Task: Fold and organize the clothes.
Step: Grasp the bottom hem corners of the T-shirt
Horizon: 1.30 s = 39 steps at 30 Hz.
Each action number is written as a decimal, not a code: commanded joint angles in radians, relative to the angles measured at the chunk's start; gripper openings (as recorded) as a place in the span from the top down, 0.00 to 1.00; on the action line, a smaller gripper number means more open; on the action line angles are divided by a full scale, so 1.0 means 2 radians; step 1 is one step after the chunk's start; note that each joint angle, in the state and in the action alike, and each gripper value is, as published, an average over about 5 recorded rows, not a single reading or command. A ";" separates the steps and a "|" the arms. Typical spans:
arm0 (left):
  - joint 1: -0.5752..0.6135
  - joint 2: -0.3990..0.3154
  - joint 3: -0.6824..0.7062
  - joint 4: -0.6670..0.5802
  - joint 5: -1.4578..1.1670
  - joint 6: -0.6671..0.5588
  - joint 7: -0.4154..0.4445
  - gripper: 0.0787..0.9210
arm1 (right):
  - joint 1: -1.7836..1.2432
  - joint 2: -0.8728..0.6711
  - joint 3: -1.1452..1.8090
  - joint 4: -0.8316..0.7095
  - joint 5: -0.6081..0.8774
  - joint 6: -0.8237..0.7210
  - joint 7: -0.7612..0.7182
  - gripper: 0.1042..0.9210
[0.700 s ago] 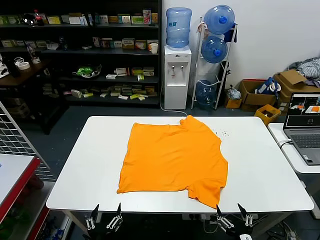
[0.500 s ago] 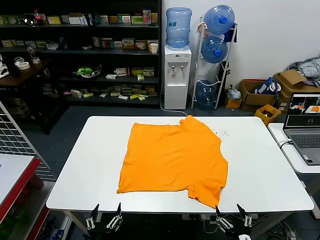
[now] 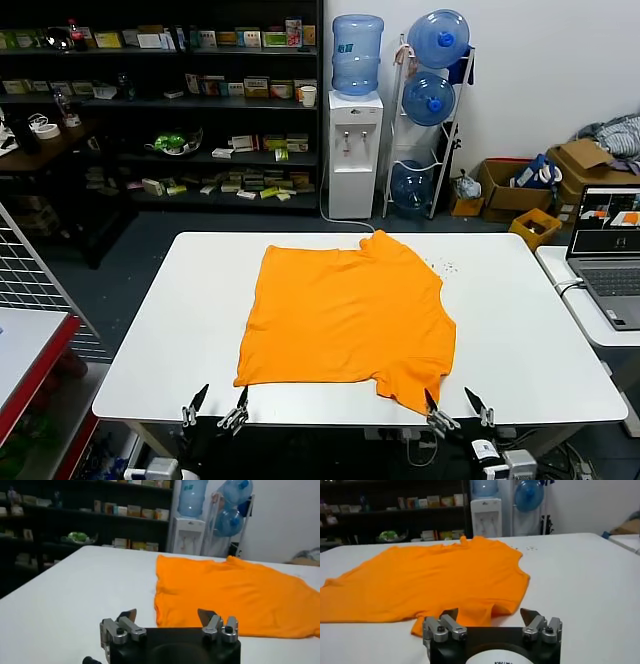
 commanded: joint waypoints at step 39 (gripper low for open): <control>-0.099 0.045 0.041 0.064 -0.118 0.087 -0.002 0.87 | 0.036 -0.004 -0.023 -0.023 0.053 -0.020 0.027 0.98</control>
